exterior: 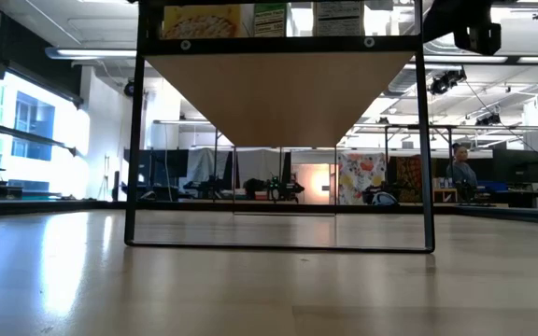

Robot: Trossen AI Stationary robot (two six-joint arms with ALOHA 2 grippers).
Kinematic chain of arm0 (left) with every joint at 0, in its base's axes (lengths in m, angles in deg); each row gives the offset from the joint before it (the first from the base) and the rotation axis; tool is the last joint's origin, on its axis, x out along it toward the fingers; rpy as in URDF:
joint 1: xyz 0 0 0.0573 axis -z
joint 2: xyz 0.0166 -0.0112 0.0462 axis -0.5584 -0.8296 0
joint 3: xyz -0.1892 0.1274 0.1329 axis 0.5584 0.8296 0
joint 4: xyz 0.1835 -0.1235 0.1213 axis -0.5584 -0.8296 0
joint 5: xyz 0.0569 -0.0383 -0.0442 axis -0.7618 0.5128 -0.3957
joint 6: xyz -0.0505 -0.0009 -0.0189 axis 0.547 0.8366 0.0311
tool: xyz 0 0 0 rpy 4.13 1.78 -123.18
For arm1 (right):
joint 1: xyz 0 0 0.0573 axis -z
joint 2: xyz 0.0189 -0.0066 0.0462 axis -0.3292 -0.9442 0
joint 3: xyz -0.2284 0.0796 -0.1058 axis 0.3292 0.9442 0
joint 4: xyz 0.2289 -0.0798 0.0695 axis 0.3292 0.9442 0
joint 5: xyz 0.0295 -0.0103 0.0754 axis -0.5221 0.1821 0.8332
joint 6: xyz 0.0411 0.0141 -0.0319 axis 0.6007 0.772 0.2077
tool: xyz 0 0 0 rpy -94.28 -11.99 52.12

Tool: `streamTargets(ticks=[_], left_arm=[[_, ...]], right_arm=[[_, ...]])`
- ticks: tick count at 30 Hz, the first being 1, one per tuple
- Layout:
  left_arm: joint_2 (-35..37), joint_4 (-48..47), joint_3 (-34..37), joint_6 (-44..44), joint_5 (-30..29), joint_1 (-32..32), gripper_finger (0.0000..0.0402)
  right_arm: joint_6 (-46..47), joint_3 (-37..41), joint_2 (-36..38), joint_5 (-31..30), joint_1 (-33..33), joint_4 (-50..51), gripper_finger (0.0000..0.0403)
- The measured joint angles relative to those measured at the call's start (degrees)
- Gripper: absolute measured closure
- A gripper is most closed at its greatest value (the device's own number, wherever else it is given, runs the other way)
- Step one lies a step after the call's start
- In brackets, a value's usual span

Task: Stack cereal on shelf
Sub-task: Put the yellow cereal box on the shelf aligned with the other yellow cereal box

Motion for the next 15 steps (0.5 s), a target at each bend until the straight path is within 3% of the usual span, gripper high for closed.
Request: streamTargets(ticks=[15], left_arm=[[-0.2, -5.3, 0.0, 10.7, -2.6, 7.0, 0.0401]], right_arm=[[-2.7, 0.0, 0.0, -1.0, 0.0, 0.2, 0.0403]])
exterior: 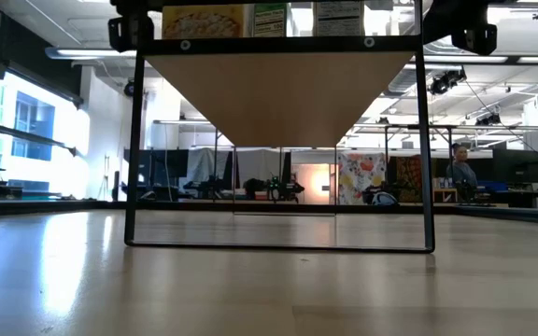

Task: Stack cereal on shelf
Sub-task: Put the yellow cereal box on the shelf aligned with the other yellow cereal box

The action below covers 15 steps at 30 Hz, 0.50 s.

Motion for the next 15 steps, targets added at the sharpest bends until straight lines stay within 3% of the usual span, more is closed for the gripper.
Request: streamTargets(ticks=[15], left_arm=[[0.0, 0.4, 0.0, 7.7, -2.8, 5.1, 0.0401]], right_arm=[[-1.5, 0.0, 0.0, -0.1, 0.0, 0.0, 0.0403]])
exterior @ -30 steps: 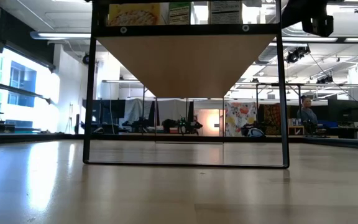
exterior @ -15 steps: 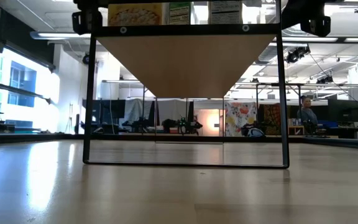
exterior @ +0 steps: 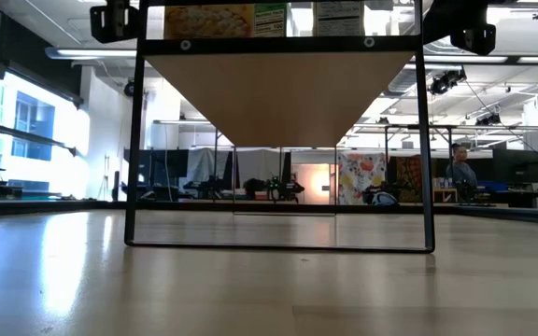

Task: Stack cereal on shelf
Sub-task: Put the yellow cereal box on the shelf aligned with the other yellow cereal box

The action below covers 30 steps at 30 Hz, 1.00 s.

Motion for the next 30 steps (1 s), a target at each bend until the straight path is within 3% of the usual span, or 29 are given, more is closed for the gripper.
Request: streamTargets(ticks=[13, 21, 30], left_arm=[[-0.1, -0.1, 0.0, 0.5, 2.8, 4.4, 0.0401], [-2.4, 2.0, -0.1, -5.7, 2.7, 2.1, 0.0401], [-8.2, 8.8, 0.0, -6.6, 7.4, 1.0, 0.0401]], right_arm=[[-0.6, 0.0, 0.0, -1.4, 0.0, 0.1, 0.0403], [-0.5, 0.0, 0.0, -1.5, 0.0, 0.2, 0.0403], [1.1, 0.1, 0.0, -1.3, 0.0, 0.0, 0.0403]])
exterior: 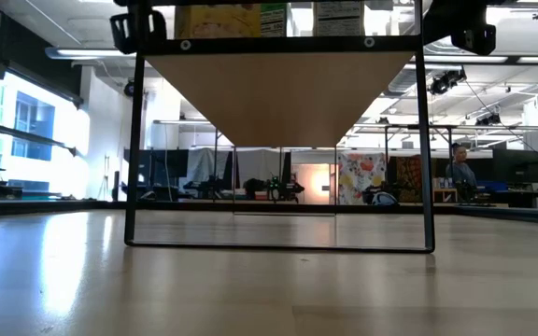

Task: Stack cereal on shelf
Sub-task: Put the yellow cereal box on the shelf aligned with the other yellow cereal box

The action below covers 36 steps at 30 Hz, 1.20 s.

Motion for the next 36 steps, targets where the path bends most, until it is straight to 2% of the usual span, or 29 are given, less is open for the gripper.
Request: streamTargets(ticks=[4, 8, 10, 15, 17, 24, 28, 36], left_arm=[[0.3, -0.4, -0.9, 0.8, 5.1, 0.0, 0.0401], [4.9, -3.6, -3.1, 1.0, 10.1, 1.3, 0.0401], [8.0, -6.1, -4.1, 1.0, 8.4, 1.8, 0.0401], [13.3, -14.3, -4.5, -1.6, -8.8, -0.5, 0.0401], [13.3, -16.1, -4.5, -3.3, -11.6, -2.8, 0.0401], [7.5, -14.4, -4.5, -8.5, -9.0, -7.3, 0.0401], [4.4, -14.7, -4.5, -8.7, -8.4, -6.8, 0.0401], [2.7, -13.7, -4.5, -6.2, -8.9, -4.1, 0.0401]], right_arm=[[0.1, 0.0, 0.0, 0.1, 0.0, 0.0, 0.0403], [0.0, 0.0, 0.0, 0.6, 0.0, 0.0, 0.0403], [0.0, 0.0, 0.0, 0.6, 0.0, 0.2, 0.0403], [-0.5, 0.0, 0.0, 0.2, 0.0, 0.2, 0.0403], [-0.5, 0.0, 0.0, 0.1, 0.0, 0.2, 0.0403], [-0.5, 0.0, 0.0, 0.1, 0.0, 0.1, 0.0403], [-0.6, 0.0, 0.0, 0.1, 0.0, 0.1, 0.0403], [-1.1, 0.0, 0.0, 0.0, 0.0, 0.2, 0.0403]])
